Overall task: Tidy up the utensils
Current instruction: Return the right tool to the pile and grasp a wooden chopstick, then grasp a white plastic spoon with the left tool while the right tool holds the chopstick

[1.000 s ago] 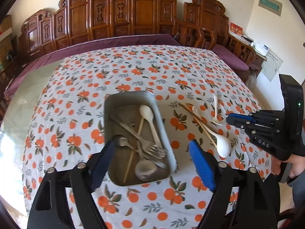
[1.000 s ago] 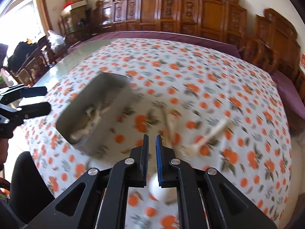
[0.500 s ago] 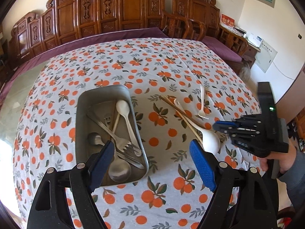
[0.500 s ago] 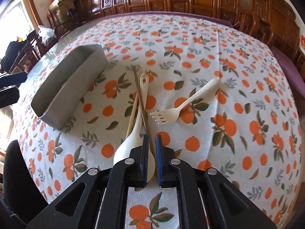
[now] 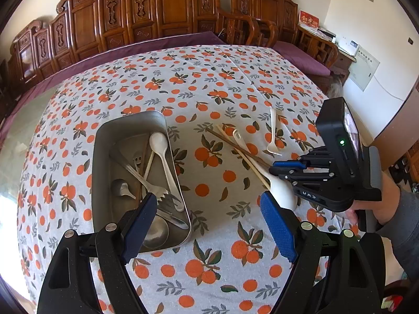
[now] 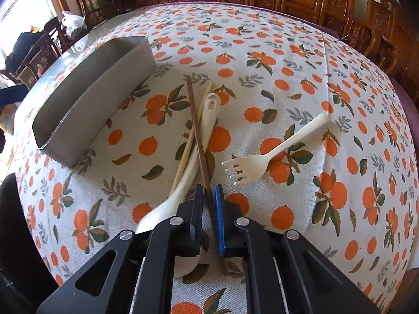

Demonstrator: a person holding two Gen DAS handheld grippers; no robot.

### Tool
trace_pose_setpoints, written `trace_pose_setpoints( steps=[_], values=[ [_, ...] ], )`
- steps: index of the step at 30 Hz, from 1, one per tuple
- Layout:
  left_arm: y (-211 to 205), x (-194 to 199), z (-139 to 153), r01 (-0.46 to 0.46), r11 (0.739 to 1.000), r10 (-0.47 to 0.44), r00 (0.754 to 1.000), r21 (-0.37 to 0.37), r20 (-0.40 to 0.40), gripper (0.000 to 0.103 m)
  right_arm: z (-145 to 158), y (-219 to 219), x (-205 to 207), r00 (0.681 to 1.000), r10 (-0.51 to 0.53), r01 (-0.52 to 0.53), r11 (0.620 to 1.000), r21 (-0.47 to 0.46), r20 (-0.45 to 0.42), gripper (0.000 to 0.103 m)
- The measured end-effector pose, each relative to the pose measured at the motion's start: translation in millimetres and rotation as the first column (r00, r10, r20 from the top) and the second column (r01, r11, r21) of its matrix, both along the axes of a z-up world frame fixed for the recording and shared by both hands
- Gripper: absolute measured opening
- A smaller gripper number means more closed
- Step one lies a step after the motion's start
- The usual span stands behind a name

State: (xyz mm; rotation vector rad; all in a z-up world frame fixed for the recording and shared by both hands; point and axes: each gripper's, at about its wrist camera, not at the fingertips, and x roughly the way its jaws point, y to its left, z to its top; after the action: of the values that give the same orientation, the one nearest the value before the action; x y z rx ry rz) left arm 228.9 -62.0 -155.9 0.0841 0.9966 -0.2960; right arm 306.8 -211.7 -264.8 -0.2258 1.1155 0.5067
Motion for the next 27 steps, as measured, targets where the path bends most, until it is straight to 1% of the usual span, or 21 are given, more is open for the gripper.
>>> trace_pose_setpoints(
  steps=[2,6,8,11,14,19,22,27],
  values=[
    [-2,1,0,0.0,1.0,0.0,1.0,0.004,-0.001,0.077,-1,1,1,1.0,0.005,-0.005,1.0,0.002,0.004,0.011],
    [-6,1,-1,0.002,1.0,-0.002,1.0,0.012,-0.003,0.077,-1,2,1,1.0,0.013,-0.013,1.0,-0.003,0.019,0.008],
    [-8,1,-1,0.002,1.0,-0.001,1.0,0.015,-0.004,0.077,0,0,-2,1.0,0.017,-0.017,1.0,0.009,0.016,0.006],
    [-11,2,-1,0.002,1.0,-0.002,1.0,0.019,-0.007,0.077,5,-6,-6,1.0,-0.004,0.004,0.999,0.032,0.022,0.006],
    [-16,3,-2,0.003,1.0,-0.003,1.0,0.023,-0.009,0.077,16,-15,-11,0.999,-0.026,0.023,0.997,0.075,0.034,0.006],
    [-27,8,-8,0.005,1.0,-0.005,1.0,0.024,-0.02,0.077,34,-37,-27,0.995,-0.062,0.054,0.993,0.102,0.073,0.006],
    [-36,12,-13,0.007,1.0,-0.006,1.0,0.023,-0.031,0.077,39,-53,-36,0.993,-0.091,0.082,0.991,0.108,0.081,0.006],
    [-54,20,-27,0.01,1.0,-0.008,0.998,0.019,-0.062,0.077,38,-79,-46,0.988,-0.131,0.123,0.987,0.099,0.079,0.006]
  ],
)
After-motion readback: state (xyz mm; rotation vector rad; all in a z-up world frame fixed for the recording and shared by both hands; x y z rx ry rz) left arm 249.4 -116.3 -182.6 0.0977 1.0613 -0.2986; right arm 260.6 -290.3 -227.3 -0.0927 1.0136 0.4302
